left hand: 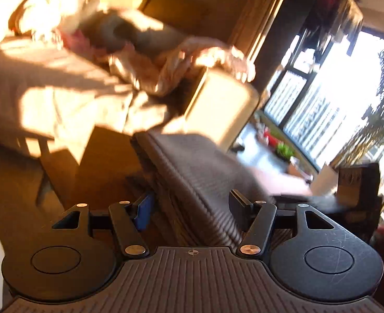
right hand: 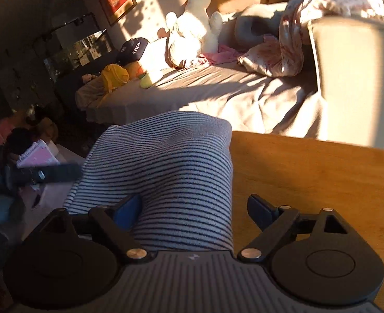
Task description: Fold clothes
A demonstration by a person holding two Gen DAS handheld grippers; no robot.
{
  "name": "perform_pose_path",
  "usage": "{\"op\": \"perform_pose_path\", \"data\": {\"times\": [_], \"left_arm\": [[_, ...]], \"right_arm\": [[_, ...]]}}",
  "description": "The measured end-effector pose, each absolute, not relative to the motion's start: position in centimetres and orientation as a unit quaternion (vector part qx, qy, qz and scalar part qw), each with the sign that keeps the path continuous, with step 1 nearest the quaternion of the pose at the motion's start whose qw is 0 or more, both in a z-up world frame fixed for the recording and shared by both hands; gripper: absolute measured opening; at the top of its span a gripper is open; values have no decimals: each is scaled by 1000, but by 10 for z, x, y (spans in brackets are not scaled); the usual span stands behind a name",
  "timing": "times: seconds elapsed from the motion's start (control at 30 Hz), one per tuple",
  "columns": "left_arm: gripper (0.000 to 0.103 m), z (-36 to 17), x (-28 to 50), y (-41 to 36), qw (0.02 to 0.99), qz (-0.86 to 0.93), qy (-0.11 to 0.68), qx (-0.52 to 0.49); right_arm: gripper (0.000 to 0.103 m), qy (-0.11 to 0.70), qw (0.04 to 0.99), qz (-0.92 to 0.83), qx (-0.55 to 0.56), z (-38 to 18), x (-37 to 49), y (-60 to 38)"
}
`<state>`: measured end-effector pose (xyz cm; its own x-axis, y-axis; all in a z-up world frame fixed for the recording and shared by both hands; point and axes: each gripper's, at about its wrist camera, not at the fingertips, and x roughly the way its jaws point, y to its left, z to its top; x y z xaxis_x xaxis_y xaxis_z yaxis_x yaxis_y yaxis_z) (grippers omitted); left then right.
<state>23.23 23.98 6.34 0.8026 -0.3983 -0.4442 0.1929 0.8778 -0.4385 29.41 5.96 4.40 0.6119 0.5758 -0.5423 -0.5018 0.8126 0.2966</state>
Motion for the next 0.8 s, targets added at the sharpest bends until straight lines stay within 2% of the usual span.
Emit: {"op": "perform_pose_path", "data": {"times": [0.13,0.23,0.33,0.37,0.5,0.63,0.8], "left_arm": [[66,87,253,232,935,-184,234,-192],[66,78,291,218,930,-187,261,-180],[64,45,332,209,917,-160,327,-162],[65,34,340,208,914,-151,343,-157],[65,25,341,206,919,-156,332,-145],[65,23,339,210,919,-159,327,-153],[65,22,336,214,918,-166,323,-160]], "right_arm": [[89,253,932,260,-23,65,263,69],[87,205,929,303,-50,79,230,86],[82,226,904,343,-117,76,210,116],[82,259,890,347,-146,62,212,126],[85,253,880,357,-186,51,207,125],[87,263,903,337,-46,85,227,82],[91,339,893,284,79,60,266,40]]}}
